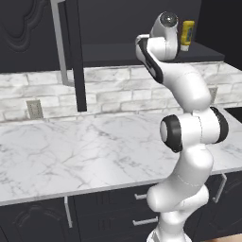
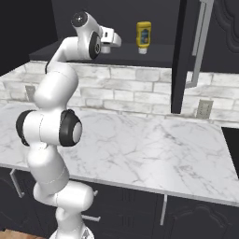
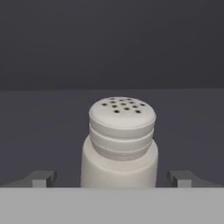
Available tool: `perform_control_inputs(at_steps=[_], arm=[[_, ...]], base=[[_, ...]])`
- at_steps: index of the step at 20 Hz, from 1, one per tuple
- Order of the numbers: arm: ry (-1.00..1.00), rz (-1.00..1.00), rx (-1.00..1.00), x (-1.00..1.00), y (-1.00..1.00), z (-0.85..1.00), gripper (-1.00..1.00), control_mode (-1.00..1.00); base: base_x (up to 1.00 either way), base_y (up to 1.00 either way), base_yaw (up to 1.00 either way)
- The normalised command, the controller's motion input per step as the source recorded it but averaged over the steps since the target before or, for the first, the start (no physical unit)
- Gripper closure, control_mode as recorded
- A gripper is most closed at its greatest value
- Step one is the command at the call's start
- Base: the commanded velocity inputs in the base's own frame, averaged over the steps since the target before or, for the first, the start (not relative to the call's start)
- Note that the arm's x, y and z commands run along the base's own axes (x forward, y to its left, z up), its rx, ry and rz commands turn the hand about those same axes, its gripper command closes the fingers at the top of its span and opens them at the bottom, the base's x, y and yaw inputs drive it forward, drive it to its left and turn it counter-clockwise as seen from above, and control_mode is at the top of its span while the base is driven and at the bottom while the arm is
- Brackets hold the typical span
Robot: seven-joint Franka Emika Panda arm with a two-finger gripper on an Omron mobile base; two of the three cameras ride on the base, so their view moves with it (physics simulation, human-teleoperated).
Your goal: Move the shaker and mustard from the cabinet to the dining counter.
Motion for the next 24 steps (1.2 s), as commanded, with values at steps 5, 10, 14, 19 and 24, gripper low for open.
perform_control_inputs(at_steps=[5, 10, 14, 19, 24], arm=[[0.0, 0.0, 0.0, 0.12, 0.0, -0.07, 1.0, -1.0], [0.0, 0.0, 0.0, 0.0, 0.0, 0.0, 1.0, -1.0], [-0.12, 0.01, 0.0, -0.43, -0.03, 0.0, 1.0, -1.0], [-0.2, 0.06, 0.0, -0.98, -0.05, 0.0, 1.0, -1.0], [-0.17, 0.13, 0.0, -1.0, -0.05, 0.0, 1.0, -1.0]], base=[[0.0, 0.0, 0.0], [0.0, 0.0, 0.0], [0.0, 0.0, 0.0], [0.0, 0.0, 0.0], [0.0, 0.0, 0.0]])
